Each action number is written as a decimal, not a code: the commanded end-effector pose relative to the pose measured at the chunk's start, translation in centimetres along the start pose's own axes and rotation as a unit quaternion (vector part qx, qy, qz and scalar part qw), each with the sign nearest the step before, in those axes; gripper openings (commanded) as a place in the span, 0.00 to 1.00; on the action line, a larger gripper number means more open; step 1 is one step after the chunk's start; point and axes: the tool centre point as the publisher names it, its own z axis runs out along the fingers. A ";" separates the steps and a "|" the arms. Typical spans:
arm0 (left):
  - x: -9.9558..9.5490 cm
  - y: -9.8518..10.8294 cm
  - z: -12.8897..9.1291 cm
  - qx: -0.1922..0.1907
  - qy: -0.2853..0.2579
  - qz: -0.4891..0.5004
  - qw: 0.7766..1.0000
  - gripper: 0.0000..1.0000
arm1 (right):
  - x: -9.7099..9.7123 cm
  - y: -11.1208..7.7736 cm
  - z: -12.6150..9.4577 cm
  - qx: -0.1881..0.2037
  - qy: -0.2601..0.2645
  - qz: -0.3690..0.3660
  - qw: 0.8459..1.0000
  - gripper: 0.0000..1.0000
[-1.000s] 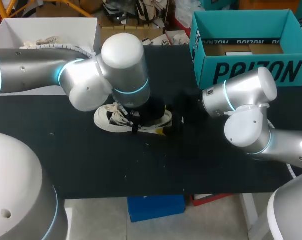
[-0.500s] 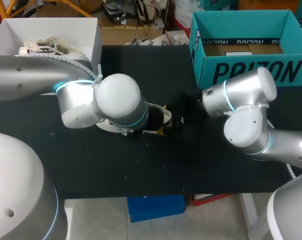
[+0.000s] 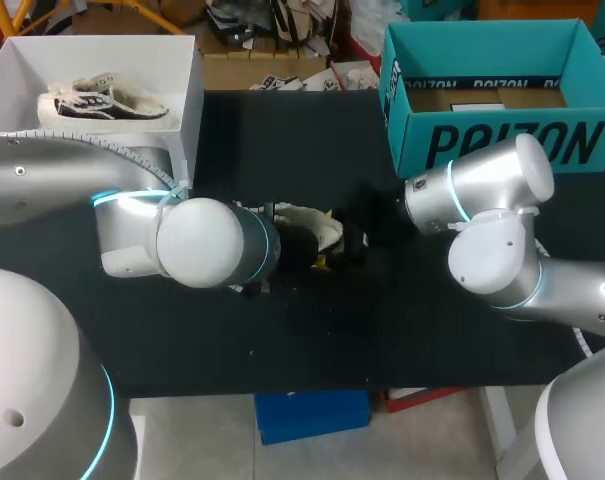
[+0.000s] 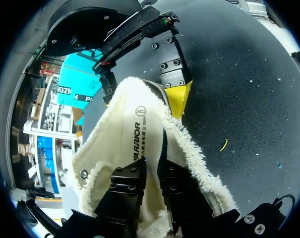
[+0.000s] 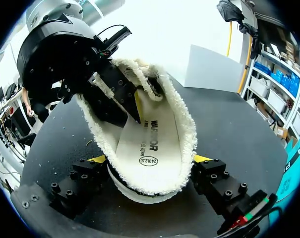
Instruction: Take the shoe out of the shoebox, open the shoe tongue, remove and reinsert the insole, then place the shoe into the shoebox
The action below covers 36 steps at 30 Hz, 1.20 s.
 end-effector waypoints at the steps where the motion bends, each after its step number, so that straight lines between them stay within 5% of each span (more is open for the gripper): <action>1: 1.3 0.7 4.1 0.003 -0.042 0.001 0.999 0.17 | -0.2 -0.1 0.1 0.002 0.000 0.002 1.000 0.00; 16: -1.5 0.5 4.3 -0.001 -0.067 -0.008 0.998 0.16 | -0.2 -0.1 0.1 0.002 0.000 0.002 1.000 0.00; 17: -1.6 0.5 4.3 -0.002 -0.063 -0.007 0.998 0.15 | -0.2 -0.1 0.1 0.002 0.000 0.002 1.000 0.00; 18: -1.5 0.4 4.4 -0.001 -0.059 -0.006 0.998 0.00 | -0.2 -0.1 0.1 0.002 0.000 0.002 1.000 0.00; 19: -1.5 0.4 4.4 -0.001 -0.056 -0.006 0.998 0.00 | -0.2 -0.1 0.1 0.002 0.000 0.002 1.000 0.00; 36: -0.6 0.0 2.0 0.032 0.105 -0.009 0.994 0.00 | -0.2 -0.1 0.1 0.002 0.000 0.002 1.000 0.00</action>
